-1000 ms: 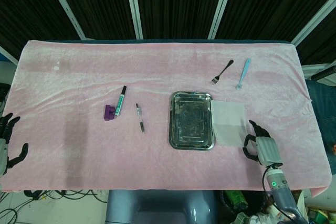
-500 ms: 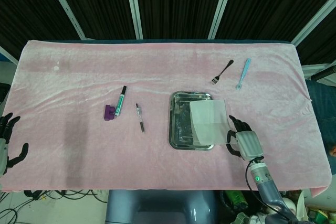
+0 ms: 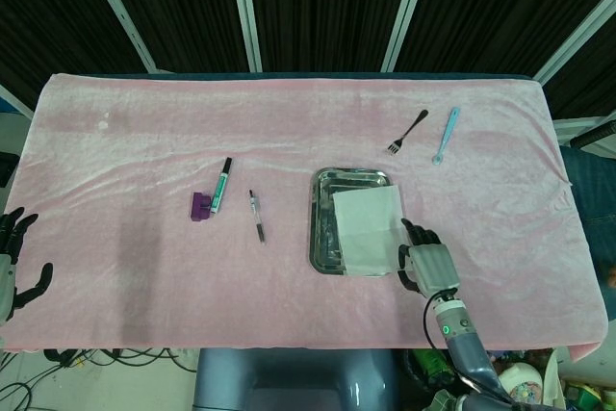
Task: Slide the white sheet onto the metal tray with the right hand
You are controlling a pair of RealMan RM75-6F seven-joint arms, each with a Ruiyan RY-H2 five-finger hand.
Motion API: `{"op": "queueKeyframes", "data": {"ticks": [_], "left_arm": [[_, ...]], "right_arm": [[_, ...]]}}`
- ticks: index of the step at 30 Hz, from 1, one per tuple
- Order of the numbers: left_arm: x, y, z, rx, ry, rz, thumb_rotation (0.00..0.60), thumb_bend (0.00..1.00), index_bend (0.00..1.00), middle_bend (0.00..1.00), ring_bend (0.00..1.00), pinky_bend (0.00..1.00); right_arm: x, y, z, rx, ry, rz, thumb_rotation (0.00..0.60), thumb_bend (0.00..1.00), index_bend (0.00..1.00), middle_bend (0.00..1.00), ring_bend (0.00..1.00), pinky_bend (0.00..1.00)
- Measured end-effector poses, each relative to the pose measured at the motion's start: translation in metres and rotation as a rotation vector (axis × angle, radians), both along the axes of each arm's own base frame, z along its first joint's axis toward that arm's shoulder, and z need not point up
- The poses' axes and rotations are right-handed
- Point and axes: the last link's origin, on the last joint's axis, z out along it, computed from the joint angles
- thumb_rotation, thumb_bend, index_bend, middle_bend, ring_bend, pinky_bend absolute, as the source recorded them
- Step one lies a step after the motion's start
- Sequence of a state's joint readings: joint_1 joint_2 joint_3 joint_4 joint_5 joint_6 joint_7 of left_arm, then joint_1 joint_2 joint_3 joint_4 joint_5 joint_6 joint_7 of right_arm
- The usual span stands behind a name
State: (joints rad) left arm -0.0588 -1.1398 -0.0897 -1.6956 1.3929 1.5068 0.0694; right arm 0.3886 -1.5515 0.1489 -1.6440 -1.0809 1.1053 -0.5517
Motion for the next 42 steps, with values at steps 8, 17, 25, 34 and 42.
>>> {"op": "queueKeyframes", "data": {"ticks": [8, 17, 25, 34, 42], "left_arm": [[0.000, 0.000, 0.000, 0.001, 0.002, 0.000, 0.600, 0.41, 0.11, 0.03, 0.00, 0.00], [0.000, 0.001, -0.001, -0.002, 0.003, -0.001, 0.600, 0.41, 0.11, 0.03, 0.00, 0.00], [0.000, 0.001, -0.001, -0.002, 0.003, -0.001, 0.600, 0.41, 0.11, 0.03, 0.00, 0.00], [0.000, 0.001, -0.001, -0.002, 0.002, -0.001, 0.600, 0.41, 0.11, 0.03, 0.00, 0.00], [0.000, 0.001, -0.001, -0.004, 0.000, -0.001, 0.600, 0.41, 0.11, 0.03, 0.00, 0.00]], "right_arm": [[0.026, -0.006, -0.011, 0.032, 0.009, -0.099, 0.600, 0.42, 0.76, 0.06, 0.13, 0.17], [0.050, -0.017, -0.018, 0.038, 0.015, -0.137, 0.600, 0.42, 0.76, 0.06, 0.13, 0.17], [0.048, -0.024, -0.020, 0.021, 0.036, -0.139, 0.600, 0.42, 0.76, 0.06, 0.13, 0.17], [0.048, -0.024, -0.024, 0.036, 0.026, -0.157, 0.600, 0.42, 0.76, 0.06, 0.13, 0.17], [0.053, -0.028, -0.028, 0.039, 0.034, -0.149, 0.600, 0.42, 0.76, 0.06, 0.13, 0.17]]}}
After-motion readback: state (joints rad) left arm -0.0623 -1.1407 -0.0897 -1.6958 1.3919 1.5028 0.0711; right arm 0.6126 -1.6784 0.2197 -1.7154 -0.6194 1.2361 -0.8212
